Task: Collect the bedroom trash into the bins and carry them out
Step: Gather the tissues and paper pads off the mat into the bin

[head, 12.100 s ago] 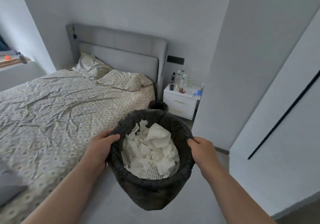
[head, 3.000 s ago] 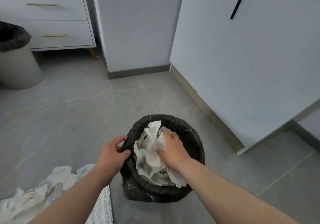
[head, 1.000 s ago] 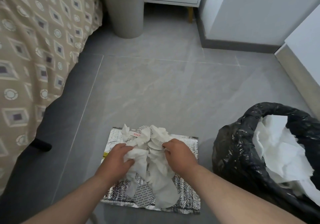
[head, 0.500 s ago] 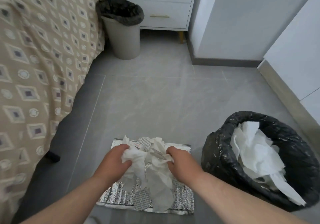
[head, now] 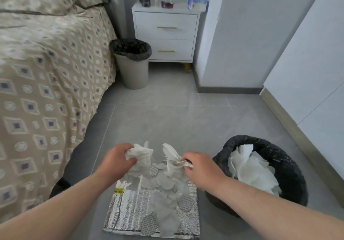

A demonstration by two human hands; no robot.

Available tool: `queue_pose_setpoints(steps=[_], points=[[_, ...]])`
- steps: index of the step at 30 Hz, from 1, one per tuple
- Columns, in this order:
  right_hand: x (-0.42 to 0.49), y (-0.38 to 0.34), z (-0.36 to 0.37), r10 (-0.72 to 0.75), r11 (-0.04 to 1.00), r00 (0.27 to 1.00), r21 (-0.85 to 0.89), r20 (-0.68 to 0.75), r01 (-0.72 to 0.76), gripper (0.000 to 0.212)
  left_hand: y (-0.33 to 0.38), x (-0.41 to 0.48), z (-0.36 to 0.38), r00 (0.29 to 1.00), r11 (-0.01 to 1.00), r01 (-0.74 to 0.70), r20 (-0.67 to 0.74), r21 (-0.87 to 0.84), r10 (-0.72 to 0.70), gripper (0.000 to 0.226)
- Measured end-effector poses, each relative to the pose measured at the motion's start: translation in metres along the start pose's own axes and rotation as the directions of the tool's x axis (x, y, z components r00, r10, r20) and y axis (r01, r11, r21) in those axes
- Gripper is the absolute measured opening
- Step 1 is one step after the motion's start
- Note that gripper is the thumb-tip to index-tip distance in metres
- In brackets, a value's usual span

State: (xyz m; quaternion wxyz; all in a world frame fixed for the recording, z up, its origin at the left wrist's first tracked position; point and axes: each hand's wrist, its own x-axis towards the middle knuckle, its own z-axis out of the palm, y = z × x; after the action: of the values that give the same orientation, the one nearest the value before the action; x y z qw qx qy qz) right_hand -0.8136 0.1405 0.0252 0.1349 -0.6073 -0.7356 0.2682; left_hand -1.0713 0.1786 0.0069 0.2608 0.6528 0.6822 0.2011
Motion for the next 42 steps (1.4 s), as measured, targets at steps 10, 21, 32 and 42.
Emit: queue_pose_setpoints(steps=[10, 21, 32, 42], points=[[-0.05, 0.013, -0.075, 0.067, 0.998, 0.985, 0.023, -0.158, -0.064, 0.016, 0.097, -0.012, 0.003, 0.995, 0.993, -0.095, 0.003, -0.067, 0.095, 0.033], [-0.115, 0.131, -0.154, 0.269, 0.96, 0.863, 0.05, -0.427, -0.274, 0.013, 0.246, -0.02, 0.119, 0.942, 0.907, -0.269, 0.108, -0.325, 0.319, 0.022], [-0.141, 0.208, -0.15, 0.43, 0.896, 0.798, 0.091, -0.423, -0.435, 0.014, 0.263, -0.013, 0.236, 0.941, 0.989, -0.053, 0.325, -0.14, 0.096, 0.041], [-0.108, 0.191, -0.154, 0.412, 0.911, 0.761, 0.254, -0.5, -0.326, 0.013, 0.256, -0.015, 0.203, 0.907, 0.926, -0.37, 0.242, 0.073, 0.343, 0.067]])
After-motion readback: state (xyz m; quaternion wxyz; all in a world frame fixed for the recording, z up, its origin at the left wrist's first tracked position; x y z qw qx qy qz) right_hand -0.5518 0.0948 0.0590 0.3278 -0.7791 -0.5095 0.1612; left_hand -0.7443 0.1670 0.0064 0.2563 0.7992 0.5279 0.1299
